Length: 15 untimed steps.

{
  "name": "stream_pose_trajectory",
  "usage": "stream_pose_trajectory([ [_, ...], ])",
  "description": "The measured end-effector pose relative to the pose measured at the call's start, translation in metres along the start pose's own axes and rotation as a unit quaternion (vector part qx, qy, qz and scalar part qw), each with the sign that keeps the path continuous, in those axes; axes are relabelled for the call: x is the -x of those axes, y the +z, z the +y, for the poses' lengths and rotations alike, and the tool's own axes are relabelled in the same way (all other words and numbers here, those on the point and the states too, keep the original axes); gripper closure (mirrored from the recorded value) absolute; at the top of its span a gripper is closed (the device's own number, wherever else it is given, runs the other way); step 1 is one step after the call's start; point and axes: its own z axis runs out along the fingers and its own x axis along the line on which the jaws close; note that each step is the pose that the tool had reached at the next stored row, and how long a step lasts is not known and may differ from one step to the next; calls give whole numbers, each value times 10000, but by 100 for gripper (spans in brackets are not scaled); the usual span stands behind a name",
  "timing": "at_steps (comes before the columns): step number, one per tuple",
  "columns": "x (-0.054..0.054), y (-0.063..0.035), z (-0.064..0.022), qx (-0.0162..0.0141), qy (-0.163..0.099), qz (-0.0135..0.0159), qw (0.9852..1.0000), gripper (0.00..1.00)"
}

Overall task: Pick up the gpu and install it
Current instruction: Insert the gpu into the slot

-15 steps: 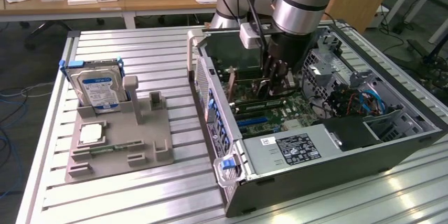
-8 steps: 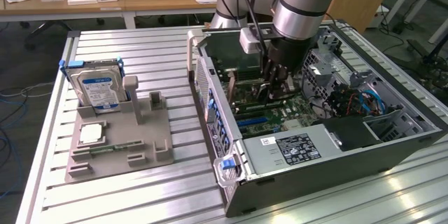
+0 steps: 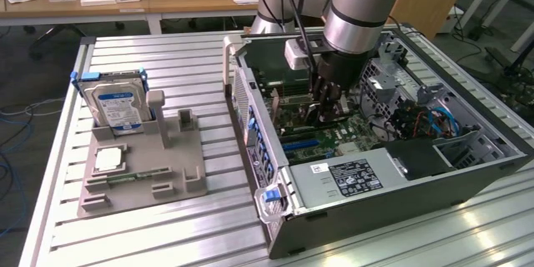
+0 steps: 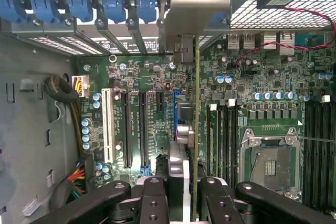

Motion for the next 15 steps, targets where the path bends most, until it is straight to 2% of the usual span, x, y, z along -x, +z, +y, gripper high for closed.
stream_pose_trajectory([
  [12,0,2,0,0,0,-1,10000,72],
  [15,-1,29,0,0,0,-2,10000,72],
])
